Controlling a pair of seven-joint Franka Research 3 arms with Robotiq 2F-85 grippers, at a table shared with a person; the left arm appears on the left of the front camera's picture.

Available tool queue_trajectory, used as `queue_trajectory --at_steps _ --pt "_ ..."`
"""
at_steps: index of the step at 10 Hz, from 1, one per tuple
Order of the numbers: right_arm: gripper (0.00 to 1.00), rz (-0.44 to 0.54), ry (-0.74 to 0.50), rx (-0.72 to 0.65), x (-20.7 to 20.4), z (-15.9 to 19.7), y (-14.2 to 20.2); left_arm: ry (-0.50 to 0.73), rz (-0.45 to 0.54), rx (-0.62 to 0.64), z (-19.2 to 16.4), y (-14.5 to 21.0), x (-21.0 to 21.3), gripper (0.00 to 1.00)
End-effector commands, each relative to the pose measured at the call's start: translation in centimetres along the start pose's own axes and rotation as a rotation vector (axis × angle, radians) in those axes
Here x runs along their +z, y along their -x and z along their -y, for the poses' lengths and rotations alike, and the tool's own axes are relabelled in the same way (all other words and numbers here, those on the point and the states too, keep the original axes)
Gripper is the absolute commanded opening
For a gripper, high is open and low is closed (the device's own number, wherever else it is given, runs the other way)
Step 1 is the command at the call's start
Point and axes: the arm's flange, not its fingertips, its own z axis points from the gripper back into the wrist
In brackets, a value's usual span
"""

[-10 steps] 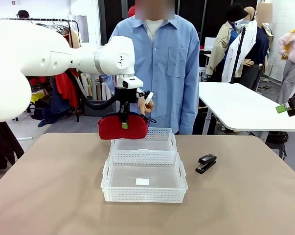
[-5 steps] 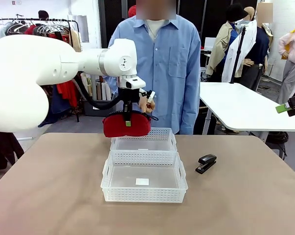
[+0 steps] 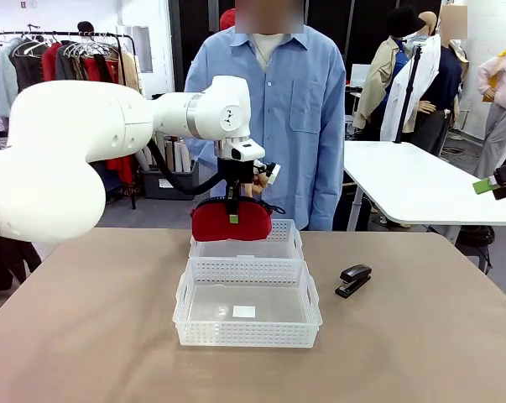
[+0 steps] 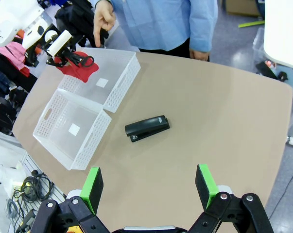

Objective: Distribute items into two baskets.
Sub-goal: Place the picked Pencil pouch into the Organizing basket as instructed by the person.

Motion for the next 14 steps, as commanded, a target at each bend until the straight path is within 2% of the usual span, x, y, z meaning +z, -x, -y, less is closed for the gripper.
queue_trajectory --at_steps 1,8,14 --pt "1.0 0.013 -0.01 0.003 -0.1 0.0 -0.1 -0.036 -0.018 0.027 -1.6 -0.5 0.2 0.0" --pt "1.0 0.013 -0.01 0.003 -0.1 0.0 -0.1 -0.134 -0.02 -0.013 -0.8 -1.0 -3.7 0.0" --pt "1.0 0.013 -0.01 0.003 -0.1 0.0 -0.1 -0.106 -0.016 -0.038 -0.6 -1.0 -7.3 0.0"
